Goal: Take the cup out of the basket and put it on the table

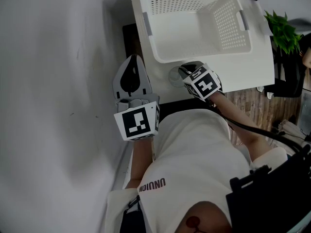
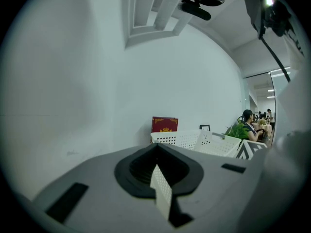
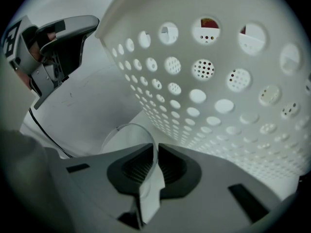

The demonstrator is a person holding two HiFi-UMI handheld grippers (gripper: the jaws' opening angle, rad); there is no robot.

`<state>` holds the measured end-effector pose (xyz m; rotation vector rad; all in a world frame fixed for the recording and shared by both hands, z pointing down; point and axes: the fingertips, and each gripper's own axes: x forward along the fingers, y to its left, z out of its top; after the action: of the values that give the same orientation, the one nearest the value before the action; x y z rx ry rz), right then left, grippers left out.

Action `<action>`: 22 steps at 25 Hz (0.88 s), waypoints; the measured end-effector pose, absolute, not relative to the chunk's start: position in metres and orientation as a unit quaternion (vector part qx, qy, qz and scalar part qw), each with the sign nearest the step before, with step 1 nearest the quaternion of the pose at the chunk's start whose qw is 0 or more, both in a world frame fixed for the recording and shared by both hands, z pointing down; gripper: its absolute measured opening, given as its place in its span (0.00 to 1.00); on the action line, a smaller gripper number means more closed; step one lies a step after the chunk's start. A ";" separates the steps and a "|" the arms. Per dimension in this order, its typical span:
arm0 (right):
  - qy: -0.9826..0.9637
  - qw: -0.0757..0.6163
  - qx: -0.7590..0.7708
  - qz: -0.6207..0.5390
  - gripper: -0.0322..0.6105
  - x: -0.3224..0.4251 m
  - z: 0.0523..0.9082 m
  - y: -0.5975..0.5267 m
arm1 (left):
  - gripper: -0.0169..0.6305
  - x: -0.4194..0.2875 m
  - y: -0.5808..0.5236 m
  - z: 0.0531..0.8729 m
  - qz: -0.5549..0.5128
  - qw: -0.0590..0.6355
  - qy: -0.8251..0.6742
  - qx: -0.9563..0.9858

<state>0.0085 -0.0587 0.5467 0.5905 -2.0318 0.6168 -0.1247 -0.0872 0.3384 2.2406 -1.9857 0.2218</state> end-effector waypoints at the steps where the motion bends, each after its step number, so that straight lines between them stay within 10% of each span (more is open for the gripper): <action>1: -0.822 0.452 0.239 0.250 0.12 0.009 0.547 -0.059 | 0.04 -0.124 -0.088 0.338 0.074 0.069 -0.659 0.745; 22: -0.840 0.396 0.232 0.288 0.20 0.005 0.536 -0.060 | 0.04 -0.114 -0.092 0.338 0.079 0.068 -0.646 0.756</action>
<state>0.0051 -0.0597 0.5355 0.5879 -2.1294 0.7299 -0.1142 -0.0922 0.3381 2.2773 -1.9475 0.2381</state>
